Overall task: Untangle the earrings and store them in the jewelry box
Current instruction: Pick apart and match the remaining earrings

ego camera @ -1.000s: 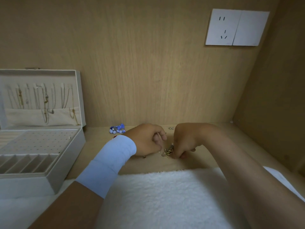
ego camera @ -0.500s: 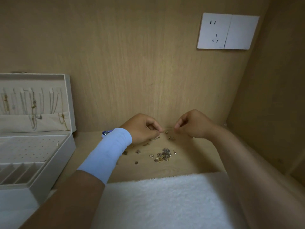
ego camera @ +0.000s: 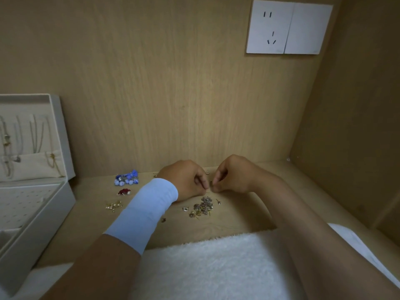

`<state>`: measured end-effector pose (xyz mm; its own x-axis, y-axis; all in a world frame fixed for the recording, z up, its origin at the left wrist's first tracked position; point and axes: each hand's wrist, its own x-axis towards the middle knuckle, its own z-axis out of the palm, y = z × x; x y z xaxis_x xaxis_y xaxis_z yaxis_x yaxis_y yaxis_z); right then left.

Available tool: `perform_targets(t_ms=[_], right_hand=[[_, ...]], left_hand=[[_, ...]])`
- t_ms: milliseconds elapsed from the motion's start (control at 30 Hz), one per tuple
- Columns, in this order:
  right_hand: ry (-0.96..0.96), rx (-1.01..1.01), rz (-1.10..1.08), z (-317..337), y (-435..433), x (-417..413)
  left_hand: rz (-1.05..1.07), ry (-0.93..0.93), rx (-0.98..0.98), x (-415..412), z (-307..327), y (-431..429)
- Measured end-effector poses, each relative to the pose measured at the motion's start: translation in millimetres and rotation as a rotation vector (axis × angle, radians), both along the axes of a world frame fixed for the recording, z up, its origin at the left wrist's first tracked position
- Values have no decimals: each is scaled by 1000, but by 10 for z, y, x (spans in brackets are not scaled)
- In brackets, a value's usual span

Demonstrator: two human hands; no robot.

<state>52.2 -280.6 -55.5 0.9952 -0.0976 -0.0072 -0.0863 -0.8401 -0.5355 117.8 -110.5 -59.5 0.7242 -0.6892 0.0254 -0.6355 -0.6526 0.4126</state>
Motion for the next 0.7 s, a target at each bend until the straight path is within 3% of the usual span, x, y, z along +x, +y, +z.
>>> perform_targets(t_ms=[567, 700], right_hand=[[-15, -71, -15, 120, 71, -26], [-41, -35, 69, 275, 195, -61]], left_hand=[[-21, 90, -106, 5, 9, 54], [-19, 106, -132, -9, 185, 235]])
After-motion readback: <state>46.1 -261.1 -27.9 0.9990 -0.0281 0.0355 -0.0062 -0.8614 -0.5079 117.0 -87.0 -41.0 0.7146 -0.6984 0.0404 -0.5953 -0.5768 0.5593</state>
